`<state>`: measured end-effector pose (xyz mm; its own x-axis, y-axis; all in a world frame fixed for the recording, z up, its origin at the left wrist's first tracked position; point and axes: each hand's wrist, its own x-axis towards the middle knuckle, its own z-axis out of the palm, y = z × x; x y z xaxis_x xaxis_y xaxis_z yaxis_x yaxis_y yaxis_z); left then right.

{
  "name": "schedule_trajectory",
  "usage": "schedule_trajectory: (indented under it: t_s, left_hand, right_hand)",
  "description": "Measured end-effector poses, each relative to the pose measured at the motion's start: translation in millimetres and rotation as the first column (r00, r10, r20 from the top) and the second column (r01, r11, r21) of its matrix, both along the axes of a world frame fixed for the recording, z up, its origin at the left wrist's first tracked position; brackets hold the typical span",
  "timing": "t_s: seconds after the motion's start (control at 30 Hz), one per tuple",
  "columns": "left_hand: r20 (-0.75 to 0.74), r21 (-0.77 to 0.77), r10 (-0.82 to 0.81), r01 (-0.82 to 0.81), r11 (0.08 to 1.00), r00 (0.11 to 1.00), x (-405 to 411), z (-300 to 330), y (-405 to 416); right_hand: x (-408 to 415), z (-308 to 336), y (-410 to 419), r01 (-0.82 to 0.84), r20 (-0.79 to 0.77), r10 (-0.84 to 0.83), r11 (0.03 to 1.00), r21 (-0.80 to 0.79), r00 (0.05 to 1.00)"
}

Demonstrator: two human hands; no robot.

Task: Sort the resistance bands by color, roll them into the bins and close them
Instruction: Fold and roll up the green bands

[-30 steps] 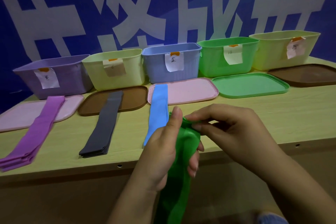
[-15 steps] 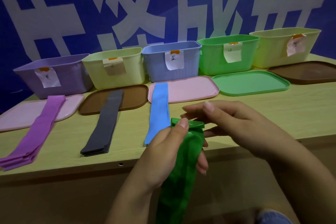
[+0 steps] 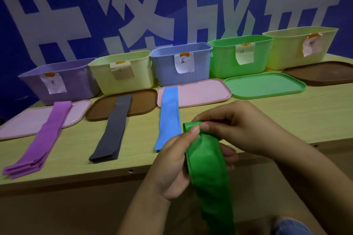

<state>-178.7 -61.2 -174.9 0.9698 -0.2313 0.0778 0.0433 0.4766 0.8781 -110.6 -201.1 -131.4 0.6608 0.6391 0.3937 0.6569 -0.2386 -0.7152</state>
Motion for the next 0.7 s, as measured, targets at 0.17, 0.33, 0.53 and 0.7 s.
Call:
schedule_trajectory:
  t_s: [0.17, 0.33, 0.53, 0.7]
  left_hand:
    - [-0.050, -0.071, -0.067, 0.064, 0.995, 0.997, 10.6, -14.5, 0.3]
    - [-0.015, 0.112, 0.119, -0.116, 0.987, 0.993, 9.9, -5.9, -7.9]
    - [0.176, 0.401, 0.337, -0.380, 0.834, 0.925, 5.6, -0.1, -12.8]
    - [0.162, 0.510, 0.472, -0.484, 0.711, 0.866, 2.0, 0.5, -11.1]
  right_hand:
    - [2.5, -16.5, 11.2, 0.105, 0.115, -0.112, 0.992, 0.067, 0.987]
    - [-1.2, -11.9, 13.4, 0.182, 0.309, -0.236, 0.964, 0.194, 0.921]
    - [-6.6, -16.8, 15.2, 0.218, 0.436, -0.286, 0.955, 0.201, 0.854]
    - [-18.0, -23.7, 18.6, 0.216, 0.519, -0.265, 0.964, 0.154, 0.813]
